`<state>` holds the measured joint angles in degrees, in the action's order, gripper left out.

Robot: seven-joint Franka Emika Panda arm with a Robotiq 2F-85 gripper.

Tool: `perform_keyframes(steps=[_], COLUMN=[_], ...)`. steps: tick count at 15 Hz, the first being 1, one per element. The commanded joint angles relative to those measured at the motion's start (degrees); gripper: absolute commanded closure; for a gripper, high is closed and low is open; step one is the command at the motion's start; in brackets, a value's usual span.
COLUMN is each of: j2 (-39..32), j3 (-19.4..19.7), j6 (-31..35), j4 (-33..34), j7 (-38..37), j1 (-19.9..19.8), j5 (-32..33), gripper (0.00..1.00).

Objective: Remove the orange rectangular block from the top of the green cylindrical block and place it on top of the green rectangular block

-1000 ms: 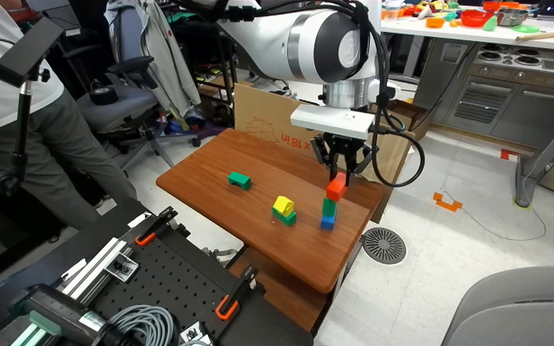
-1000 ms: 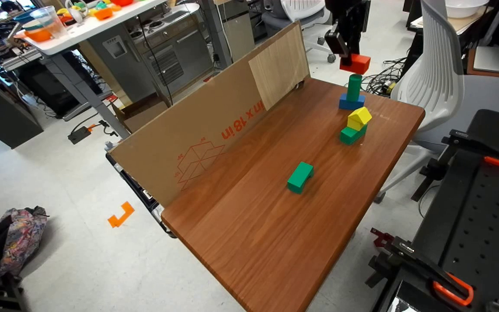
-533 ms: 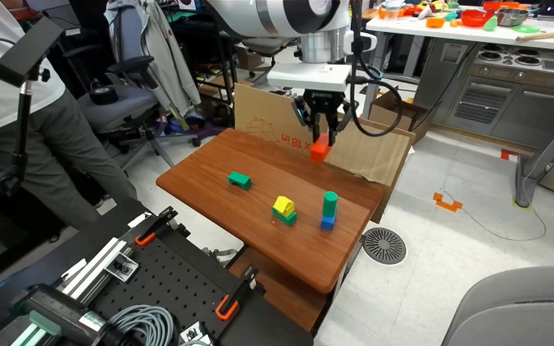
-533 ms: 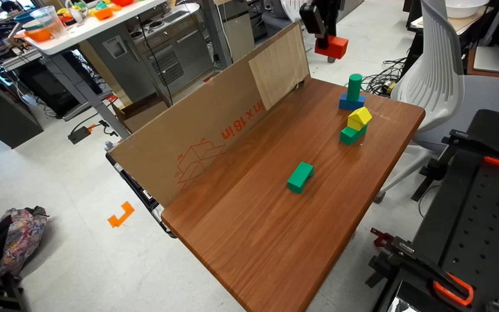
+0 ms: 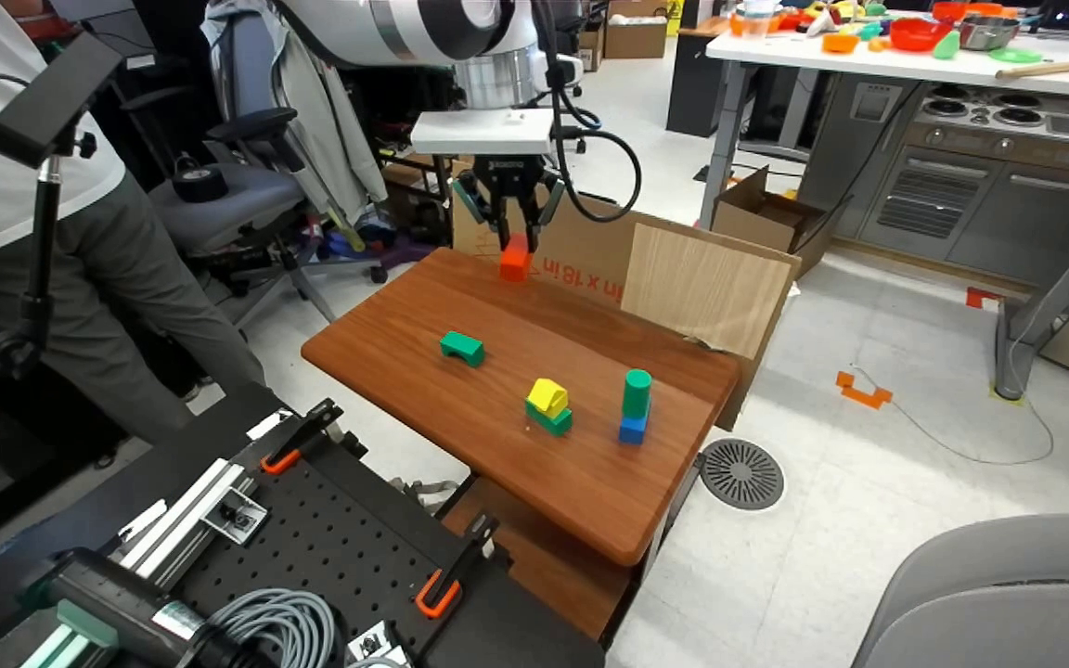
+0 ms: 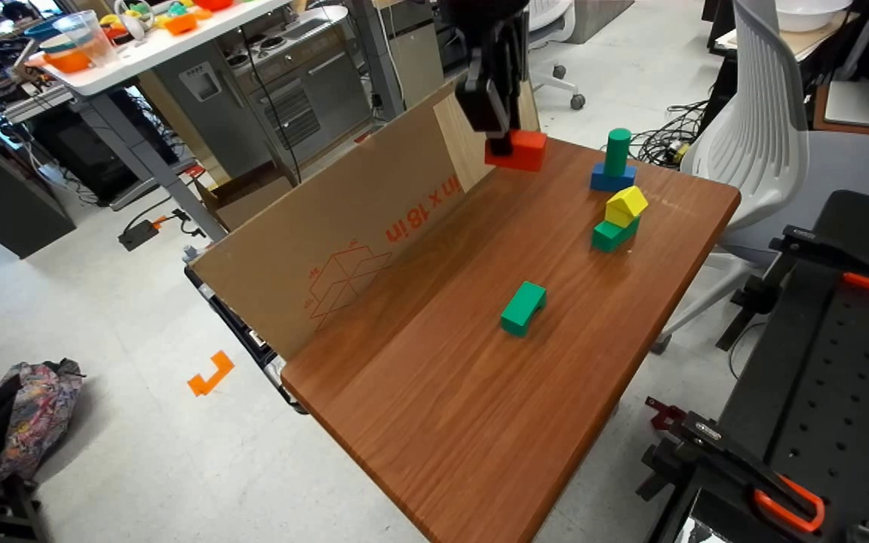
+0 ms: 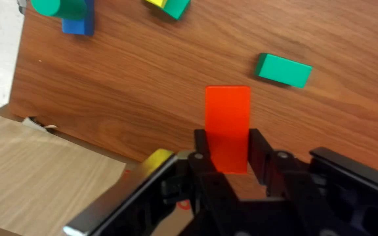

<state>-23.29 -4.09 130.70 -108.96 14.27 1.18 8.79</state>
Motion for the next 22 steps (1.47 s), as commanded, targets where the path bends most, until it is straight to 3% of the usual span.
perform_keyframes(steps=[1,12,16,22], j2=[0.9,1.1,0.1,-1.3], j3=[-1.4,-3.6,-4.4,-4.8], j6=[4.7,18.2,25.0,29.5], j4=[-3.9,-14.2,-17.0,-18.9], j7=[6.4,24.1,31.5,42.5], j1=[1.3,2.3,2.3,2.3], j5=[2.7,14.6,17.3,18.8], gripper=[0.91,0.91,0.91,0.91])
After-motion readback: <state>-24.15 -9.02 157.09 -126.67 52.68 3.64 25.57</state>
